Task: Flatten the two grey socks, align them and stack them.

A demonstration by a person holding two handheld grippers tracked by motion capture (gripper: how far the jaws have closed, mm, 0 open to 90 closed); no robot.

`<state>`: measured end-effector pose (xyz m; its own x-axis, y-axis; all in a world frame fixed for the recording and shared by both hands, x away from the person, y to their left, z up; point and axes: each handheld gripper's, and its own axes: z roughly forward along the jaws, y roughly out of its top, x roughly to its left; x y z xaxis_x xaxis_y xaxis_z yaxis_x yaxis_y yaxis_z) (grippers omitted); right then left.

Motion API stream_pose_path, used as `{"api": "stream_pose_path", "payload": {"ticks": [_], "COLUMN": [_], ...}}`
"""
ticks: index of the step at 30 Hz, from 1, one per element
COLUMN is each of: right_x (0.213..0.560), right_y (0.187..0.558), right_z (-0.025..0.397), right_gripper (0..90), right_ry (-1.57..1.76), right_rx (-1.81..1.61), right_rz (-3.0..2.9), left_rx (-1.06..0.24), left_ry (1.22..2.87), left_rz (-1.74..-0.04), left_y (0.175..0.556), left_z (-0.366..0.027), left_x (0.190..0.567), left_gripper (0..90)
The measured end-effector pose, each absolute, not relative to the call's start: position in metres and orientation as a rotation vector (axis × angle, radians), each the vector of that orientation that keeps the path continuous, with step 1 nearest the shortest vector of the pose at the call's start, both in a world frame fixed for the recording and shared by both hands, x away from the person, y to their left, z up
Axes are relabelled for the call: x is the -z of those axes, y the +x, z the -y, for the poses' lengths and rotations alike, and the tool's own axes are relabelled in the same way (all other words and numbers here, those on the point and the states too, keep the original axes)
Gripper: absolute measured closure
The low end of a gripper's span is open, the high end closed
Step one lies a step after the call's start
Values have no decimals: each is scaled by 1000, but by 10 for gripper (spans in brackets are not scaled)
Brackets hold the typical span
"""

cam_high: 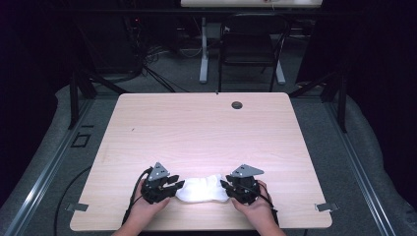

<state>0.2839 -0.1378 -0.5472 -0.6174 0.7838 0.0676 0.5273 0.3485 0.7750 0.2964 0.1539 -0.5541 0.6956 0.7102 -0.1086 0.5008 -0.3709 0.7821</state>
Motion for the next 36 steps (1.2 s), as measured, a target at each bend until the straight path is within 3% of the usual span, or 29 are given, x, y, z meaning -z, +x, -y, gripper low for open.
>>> {"api": "stream_pose_path", "payload": {"ticks": [10,36], "right_x": [562,577], "right_y": [282,292], "right_z": [119,123], "right_gripper": [638,638], "right_ry": [1036,1131], "right_rx": [-1073,-1038], "right_rz": [-2416,-2411], "left_rx": [-259,-292], "left_ry": [2124,2130], "left_rz": [-890,-892], "left_y": [289,300], "left_z": [-143,-144], "left_x": [569,582], "left_gripper": [584,575]}}
